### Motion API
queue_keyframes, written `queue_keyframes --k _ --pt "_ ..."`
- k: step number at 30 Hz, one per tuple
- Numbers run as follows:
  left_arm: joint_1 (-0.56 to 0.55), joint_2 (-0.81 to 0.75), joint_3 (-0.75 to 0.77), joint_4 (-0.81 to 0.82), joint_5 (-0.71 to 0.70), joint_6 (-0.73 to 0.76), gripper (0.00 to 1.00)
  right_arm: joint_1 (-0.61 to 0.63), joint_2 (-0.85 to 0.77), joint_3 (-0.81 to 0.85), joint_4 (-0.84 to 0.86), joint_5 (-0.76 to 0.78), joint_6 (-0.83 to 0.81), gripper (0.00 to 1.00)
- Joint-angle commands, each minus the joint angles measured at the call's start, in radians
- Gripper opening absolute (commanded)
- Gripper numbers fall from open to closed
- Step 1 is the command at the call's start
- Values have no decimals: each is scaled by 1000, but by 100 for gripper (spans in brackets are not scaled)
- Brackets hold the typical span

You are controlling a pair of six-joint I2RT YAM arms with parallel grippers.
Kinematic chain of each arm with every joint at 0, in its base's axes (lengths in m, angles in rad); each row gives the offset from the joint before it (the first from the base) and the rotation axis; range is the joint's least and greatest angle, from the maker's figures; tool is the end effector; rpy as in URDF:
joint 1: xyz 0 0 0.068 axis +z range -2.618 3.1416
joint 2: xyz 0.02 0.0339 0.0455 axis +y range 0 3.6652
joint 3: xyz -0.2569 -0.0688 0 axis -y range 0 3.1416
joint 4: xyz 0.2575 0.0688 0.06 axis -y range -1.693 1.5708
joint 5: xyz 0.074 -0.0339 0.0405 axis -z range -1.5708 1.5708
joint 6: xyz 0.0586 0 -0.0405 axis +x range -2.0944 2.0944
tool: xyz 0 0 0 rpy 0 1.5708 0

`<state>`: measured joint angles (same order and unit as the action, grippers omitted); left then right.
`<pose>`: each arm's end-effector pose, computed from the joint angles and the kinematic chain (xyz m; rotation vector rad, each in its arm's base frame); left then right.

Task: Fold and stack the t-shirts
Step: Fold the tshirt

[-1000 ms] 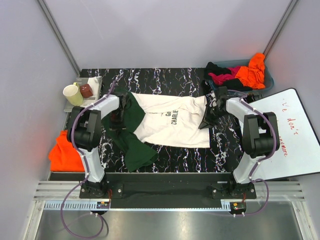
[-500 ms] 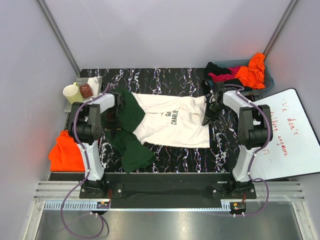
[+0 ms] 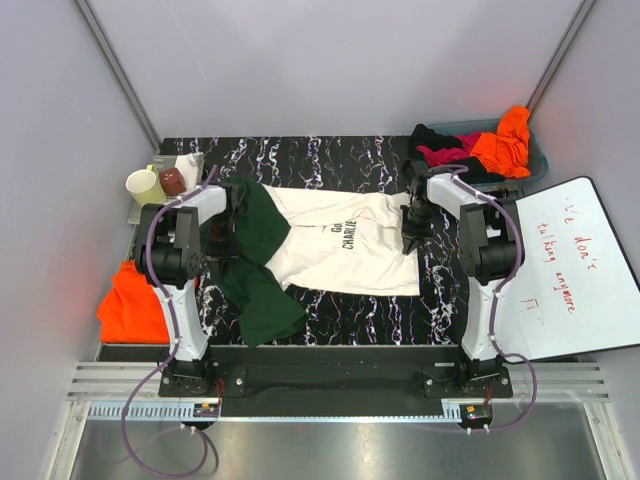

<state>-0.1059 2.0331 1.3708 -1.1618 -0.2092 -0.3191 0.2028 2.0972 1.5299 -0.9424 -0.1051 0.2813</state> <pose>0.3410 -0.0240 0.1053 0.2714 -2.9023 -0.3774 0.3970 0.0879 0.1158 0.1167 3.1001 0.1811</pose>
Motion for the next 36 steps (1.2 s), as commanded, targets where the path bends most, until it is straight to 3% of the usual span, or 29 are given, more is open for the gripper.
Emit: queue_keyframes --k 1,15,23,36 --pt "28 10 37 -42 -18 5 0 15 41 61 -61 132 -25 15" --pt "98 -28 51 -64 -73 2 0 17 73 76 -78 240 -44 15" --pt "25 -208 93 -33 97 41 0 15 80 101 -79 220 -53 16" --pt "-55 -91 -39 82 180 17 0 15 89 130 -82 165 -54 16"
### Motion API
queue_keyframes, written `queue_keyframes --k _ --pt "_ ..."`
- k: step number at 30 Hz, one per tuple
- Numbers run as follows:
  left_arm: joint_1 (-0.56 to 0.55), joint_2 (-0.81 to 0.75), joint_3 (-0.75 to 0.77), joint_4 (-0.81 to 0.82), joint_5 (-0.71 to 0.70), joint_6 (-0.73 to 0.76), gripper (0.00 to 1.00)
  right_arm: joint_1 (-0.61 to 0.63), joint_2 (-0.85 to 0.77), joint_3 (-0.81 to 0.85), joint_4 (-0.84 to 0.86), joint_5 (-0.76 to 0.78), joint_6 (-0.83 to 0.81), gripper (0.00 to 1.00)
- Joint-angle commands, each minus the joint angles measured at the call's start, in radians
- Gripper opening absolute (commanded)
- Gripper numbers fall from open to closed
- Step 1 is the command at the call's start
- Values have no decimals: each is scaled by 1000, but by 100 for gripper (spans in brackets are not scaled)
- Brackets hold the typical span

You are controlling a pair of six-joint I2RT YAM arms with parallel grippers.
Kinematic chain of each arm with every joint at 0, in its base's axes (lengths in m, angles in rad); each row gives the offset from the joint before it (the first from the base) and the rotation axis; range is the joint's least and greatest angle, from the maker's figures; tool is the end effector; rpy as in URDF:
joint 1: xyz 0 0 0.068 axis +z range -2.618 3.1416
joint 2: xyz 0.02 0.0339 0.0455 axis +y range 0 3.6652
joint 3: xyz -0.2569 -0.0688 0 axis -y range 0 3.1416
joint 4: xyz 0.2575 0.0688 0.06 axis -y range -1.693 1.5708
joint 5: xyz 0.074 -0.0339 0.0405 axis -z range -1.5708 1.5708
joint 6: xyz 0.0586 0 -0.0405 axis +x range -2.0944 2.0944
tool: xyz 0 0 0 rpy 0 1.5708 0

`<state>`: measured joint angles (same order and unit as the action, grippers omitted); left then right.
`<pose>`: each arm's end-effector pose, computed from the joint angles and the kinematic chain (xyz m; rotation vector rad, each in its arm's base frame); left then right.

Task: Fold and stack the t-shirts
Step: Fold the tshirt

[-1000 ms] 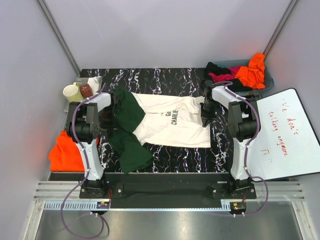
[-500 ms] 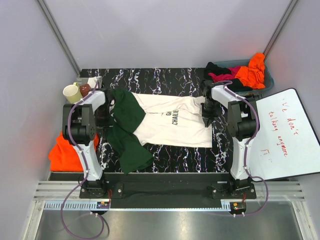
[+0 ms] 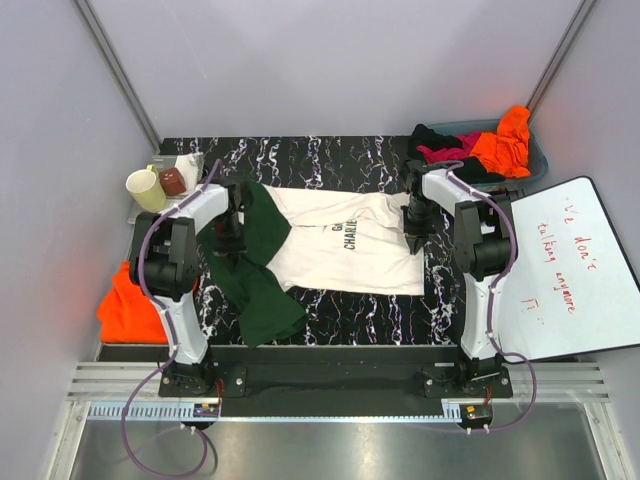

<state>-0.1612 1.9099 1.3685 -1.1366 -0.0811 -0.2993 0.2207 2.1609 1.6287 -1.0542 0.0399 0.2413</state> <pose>0.3392 -0.0503 0.1428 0.2039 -3.0449 -0.1579 0.4037 0.0882 0.1155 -0.0318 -3.1347 0.0665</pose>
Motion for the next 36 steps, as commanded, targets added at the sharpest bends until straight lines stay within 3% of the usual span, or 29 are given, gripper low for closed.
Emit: queue_keyframes --k 1,8,21,32,36 --pt "0 49 -40 61 60 -1 0 -3 28 36 30 15 -16 16" --pt "-3 113 -65 49 58 -3 0 -4 53 91 7 37 -20 17" --pt "38 195 -72 -21 -115 -23 0 -15 120 171 -33 103 -39 17" --pt "101 253 135 -112 -204 -23 0 -21 132 171 -32 112 -46 17" --pt "95 210 198 -126 -129 9 0 -21 123 178 -33 101 -51 17"
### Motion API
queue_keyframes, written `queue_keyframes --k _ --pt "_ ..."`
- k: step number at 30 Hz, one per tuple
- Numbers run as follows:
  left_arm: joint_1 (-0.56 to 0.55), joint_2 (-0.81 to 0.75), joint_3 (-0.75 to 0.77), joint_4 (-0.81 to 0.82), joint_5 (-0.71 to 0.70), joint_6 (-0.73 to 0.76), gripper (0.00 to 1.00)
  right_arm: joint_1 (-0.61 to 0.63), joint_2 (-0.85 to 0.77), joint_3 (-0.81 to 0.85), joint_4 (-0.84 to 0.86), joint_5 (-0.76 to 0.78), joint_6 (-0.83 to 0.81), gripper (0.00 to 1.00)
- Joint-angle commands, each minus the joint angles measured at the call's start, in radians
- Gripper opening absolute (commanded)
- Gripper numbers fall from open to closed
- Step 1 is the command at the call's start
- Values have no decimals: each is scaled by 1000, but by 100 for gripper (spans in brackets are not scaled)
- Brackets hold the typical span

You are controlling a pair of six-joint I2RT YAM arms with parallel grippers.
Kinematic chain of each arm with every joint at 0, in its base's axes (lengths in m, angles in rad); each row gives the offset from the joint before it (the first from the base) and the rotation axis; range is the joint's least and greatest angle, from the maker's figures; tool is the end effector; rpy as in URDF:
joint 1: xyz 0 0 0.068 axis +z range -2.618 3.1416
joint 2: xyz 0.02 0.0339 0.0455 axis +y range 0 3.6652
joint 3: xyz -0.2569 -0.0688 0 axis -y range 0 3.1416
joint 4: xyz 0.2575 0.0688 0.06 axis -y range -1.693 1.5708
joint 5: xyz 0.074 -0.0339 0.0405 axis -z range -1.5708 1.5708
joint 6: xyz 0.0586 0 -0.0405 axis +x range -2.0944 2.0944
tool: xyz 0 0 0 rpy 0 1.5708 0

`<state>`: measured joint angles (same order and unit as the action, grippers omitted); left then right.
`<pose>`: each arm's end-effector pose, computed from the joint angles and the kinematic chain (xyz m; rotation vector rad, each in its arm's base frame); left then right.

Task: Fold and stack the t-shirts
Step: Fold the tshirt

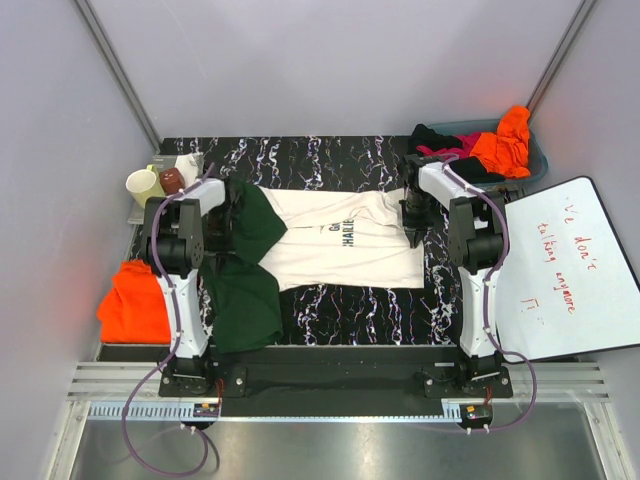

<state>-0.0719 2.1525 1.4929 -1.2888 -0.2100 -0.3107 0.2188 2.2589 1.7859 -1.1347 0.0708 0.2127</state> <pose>0.3530 -0.0132 0.0957 0.2761 -2.7720 -0.3893 0.4254 0.0903 0.1157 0.0115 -3.1184 0.1202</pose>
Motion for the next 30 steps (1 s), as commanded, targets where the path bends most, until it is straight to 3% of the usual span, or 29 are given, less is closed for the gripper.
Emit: queue_keyframes --k 1,8,9,11,13,14,15,17,23,27,30 --pt "-8 -52 85 22 15 22 0 -21 12 23 49 61 -25 17" --pt "-74 -278 98 52 174 13 0 -19 -77 56 50 -47 -50 21" --pt "-77 -298 84 69 187 6 0 -19 -90 56 50 -64 -56 31" --pt "-95 -347 66 82 204 2 2 -19 -123 56 52 -113 -65 40" --pt "-109 -396 26 103 241 -2 18 -19 -156 47 52 -149 -73 53" --pt "-115 -413 9 111 276 -1 38 -19 -168 41 53 -157 -72 57" --pt "-132 -431 -23 115 282 -2 48 -19 -191 27 55 -167 -72 65" --pt "-155 -491 -63 115 288 -7 65 -19 -217 -5 56 -195 -70 71" --pt "-255 -649 -302 94 293 -86 79 -32 -314 -179 78 -207 -6 74" --pt "-372 -741 -378 83 291 -148 99 -104 -427 -380 165 -331 130 71" --pt "-466 -772 -396 60 252 -172 99 -182 -493 -554 256 -443 230 65"
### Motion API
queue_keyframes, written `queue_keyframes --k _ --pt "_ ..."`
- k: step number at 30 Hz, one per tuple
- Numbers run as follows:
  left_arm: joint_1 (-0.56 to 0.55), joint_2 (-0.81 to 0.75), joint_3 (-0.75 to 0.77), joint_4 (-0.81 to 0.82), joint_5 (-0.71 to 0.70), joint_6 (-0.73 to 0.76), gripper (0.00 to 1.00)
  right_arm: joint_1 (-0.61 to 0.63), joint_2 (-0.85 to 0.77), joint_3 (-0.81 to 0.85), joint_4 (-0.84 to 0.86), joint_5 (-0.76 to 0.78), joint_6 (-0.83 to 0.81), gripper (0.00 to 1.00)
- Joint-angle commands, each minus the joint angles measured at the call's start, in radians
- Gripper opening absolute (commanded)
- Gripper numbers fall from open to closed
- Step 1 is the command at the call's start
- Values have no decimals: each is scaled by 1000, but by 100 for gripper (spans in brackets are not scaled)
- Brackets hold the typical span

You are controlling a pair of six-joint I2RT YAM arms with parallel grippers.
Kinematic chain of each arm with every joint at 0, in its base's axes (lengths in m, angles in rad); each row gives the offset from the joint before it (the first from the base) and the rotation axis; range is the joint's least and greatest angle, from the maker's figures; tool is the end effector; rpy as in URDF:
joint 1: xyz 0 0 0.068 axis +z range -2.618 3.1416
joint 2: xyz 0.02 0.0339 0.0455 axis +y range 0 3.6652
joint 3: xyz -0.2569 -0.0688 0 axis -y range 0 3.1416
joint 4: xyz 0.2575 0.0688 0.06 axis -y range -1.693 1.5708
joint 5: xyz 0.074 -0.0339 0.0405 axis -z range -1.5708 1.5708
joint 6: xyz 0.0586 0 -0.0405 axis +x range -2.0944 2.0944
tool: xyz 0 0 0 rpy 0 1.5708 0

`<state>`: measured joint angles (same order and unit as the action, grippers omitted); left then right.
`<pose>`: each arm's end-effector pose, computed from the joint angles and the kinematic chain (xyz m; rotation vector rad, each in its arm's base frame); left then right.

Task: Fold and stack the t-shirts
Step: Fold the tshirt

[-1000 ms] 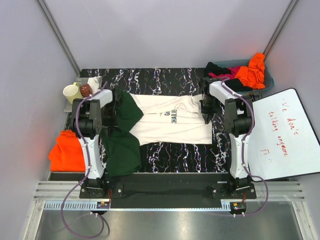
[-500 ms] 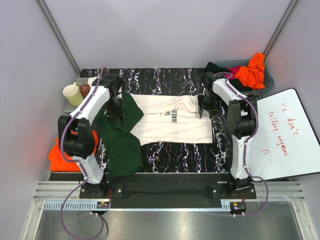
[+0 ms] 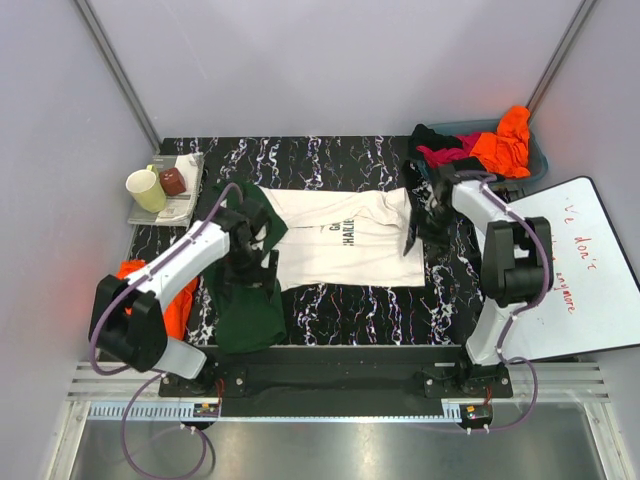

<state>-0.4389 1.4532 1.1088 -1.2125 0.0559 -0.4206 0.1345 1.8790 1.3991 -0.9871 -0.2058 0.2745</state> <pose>0.2288 -0.1110 0.2057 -0.0292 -3.1295 0.0886 0.3627 0.0612 0.1620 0.1979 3.0568 0.3420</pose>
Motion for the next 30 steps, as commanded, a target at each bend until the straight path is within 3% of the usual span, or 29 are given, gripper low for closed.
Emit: queue_keyframes --k 1,8,20,26,30 --pt "-121 -79 -15 -24 -42 -76 99 -105 -121 -202 122 -178 189 63" --pt "-329 -83 -98 -50 -175 -130 99 -125 -164 -368 205 -215 238 64" --pt "-523 76 -234 157 -140 -167 98 -128 -221 -344 225 -227 298 66" --pt "-549 168 -233 195 -169 -142 95 -128 -225 -376 243 -95 319 66" --pt "-552 205 -234 211 -177 -136 86 -128 -201 -393 255 -84 316 65"
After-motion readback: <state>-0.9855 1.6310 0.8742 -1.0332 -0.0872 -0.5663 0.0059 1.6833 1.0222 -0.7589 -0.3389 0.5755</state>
